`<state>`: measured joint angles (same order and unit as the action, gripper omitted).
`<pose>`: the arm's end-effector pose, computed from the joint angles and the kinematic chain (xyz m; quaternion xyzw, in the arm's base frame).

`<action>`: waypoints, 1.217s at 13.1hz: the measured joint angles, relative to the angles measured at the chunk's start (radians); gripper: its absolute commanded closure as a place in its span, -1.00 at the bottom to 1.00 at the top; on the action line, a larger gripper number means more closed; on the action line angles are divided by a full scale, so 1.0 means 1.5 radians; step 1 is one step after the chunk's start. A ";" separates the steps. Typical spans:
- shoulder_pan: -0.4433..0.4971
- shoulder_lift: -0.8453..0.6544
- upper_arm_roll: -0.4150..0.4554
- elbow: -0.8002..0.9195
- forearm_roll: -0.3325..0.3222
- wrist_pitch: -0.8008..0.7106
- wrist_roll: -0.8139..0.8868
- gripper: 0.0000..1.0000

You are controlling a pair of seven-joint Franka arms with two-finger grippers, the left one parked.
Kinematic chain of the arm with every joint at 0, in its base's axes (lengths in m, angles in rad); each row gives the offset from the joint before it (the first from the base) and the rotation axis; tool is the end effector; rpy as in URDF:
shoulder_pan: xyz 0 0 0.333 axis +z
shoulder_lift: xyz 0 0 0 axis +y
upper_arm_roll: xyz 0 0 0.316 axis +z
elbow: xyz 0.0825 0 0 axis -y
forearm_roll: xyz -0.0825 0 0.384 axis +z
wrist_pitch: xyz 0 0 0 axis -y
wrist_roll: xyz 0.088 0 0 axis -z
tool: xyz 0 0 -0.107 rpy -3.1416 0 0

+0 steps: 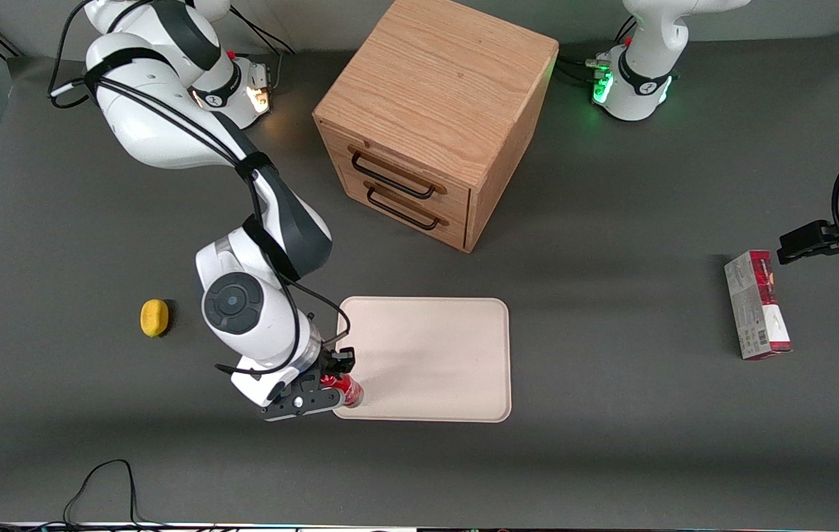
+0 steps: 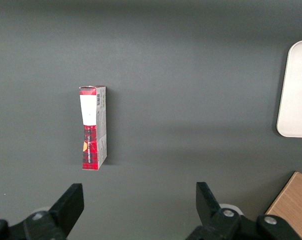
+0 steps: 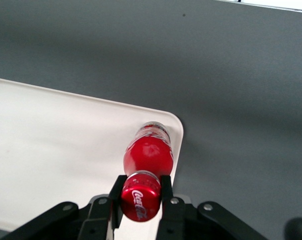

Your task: Place coke bottle on tray

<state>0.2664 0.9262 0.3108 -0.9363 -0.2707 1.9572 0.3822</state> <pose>0.7199 0.3308 0.3436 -0.9953 -0.0731 -0.0601 0.0213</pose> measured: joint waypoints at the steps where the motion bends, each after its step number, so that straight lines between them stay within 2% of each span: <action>1: 0.000 0.000 0.000 -0.008 -0.004 0.008 0.004 -0.96; 7: -0.001 -0.010 0.000 -0.010 -0.006 0.017 0.019 -1.00; 10: -0.012 -0.068 0.003 -0.026 0.000 -0.037 0.019 -1.00; 12: -0.036 -0.157 0.000 -0.098 0.043 -0.067 0.011 -1.00; 13: -0.047 -0.213 -0.018 -0.150 0.078 -0.077 -0.007 -1.00; 15: -0.057 -0.321 -0.085 -0.245 0.162 -0.108 -0.055 -1.00; 16: -0.062 -0.377 -0.119 -0.293 0.186 -0.127 -0.082 -1.00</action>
<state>0.1733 0.3613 0.1325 -1.3756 0.0080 1.7671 0.2596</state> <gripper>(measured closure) 0.000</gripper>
